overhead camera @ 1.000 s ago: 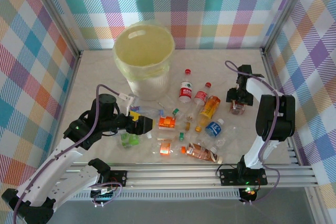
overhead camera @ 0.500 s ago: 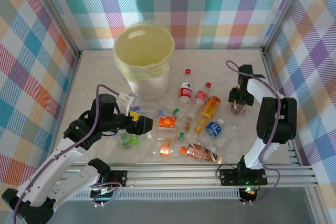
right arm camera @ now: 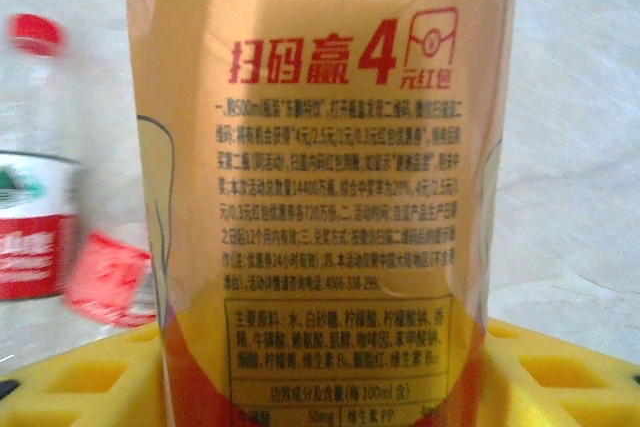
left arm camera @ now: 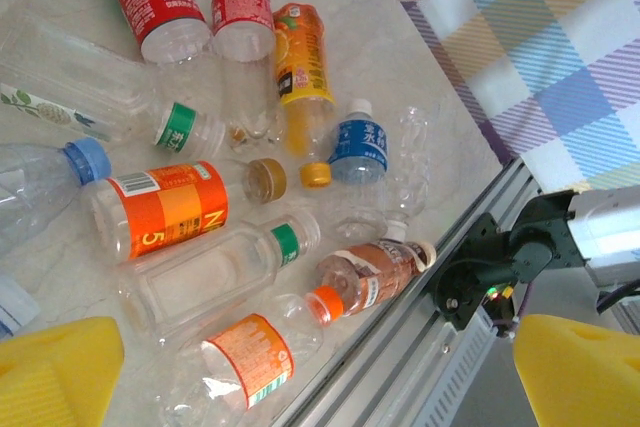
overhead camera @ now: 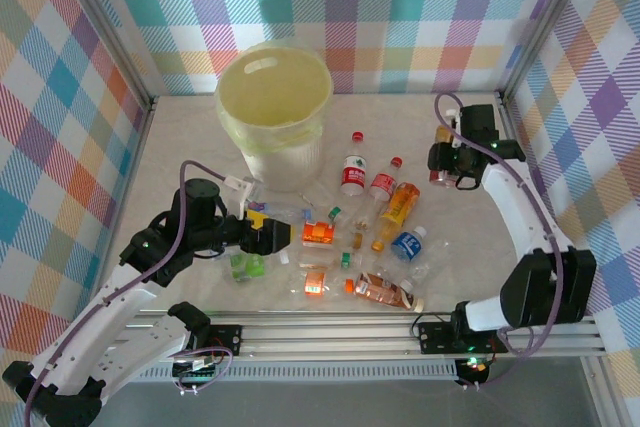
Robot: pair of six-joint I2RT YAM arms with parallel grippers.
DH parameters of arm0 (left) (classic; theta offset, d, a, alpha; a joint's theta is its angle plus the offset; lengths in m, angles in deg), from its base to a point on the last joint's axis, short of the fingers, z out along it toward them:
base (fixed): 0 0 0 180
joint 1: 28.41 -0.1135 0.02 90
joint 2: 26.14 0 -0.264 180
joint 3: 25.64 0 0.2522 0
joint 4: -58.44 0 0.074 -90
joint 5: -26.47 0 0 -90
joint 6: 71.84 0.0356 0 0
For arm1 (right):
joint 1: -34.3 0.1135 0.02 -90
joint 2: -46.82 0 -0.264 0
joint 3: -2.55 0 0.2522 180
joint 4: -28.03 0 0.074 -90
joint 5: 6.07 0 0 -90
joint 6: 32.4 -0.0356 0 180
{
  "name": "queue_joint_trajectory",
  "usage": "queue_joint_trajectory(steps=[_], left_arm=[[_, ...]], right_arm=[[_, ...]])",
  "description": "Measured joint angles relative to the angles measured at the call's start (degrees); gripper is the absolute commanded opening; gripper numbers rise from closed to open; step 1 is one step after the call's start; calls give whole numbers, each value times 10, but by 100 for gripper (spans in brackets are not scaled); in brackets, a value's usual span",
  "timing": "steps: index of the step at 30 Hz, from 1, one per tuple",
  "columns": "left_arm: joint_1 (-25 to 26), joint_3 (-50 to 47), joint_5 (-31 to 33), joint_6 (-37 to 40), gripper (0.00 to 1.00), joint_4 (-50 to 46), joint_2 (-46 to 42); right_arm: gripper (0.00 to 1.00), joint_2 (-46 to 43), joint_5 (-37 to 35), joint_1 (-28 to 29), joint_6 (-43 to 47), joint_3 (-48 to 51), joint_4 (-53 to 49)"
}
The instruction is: Put the plastic bottles in the bin
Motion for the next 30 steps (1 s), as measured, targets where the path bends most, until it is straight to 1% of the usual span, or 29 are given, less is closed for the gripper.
queue_joint_trajectory(steps=[3, 8, 12, 16, 19, 22, 26, 30], left_arm=[[0, 6, 3, -22, 100, 5, 7], [0, 36, 22, -63, 100, 23, 28], [0, 76, 14, -93, 100, 52, 80], [0, 82, 8, -139, 100, 107, 138], [0, 82, 1, -172, 100, 153, 159], [0, 84, -13, -191, 100, 190, 172], [3, 88, -37, -200, 100, 236, 189], [18, 89, -53, -200, 100, 270, 197]], right_arm=[[61, -33, 32, 36, 0, 0, 3], [60, -68, 84, 116, 0, -1, 16], [60, -85, 116, 186, -5, 0, 29], [59, -112, 137, 246, -14, 8, 46], [59, -135, 151, 270, -21, 20, 56], [59, -154, 168, 282, -31, 37, 61], [59, -170, 209, 291, -42, 58, 71], [59, -175, 259, 297, -61, 71, 91]])
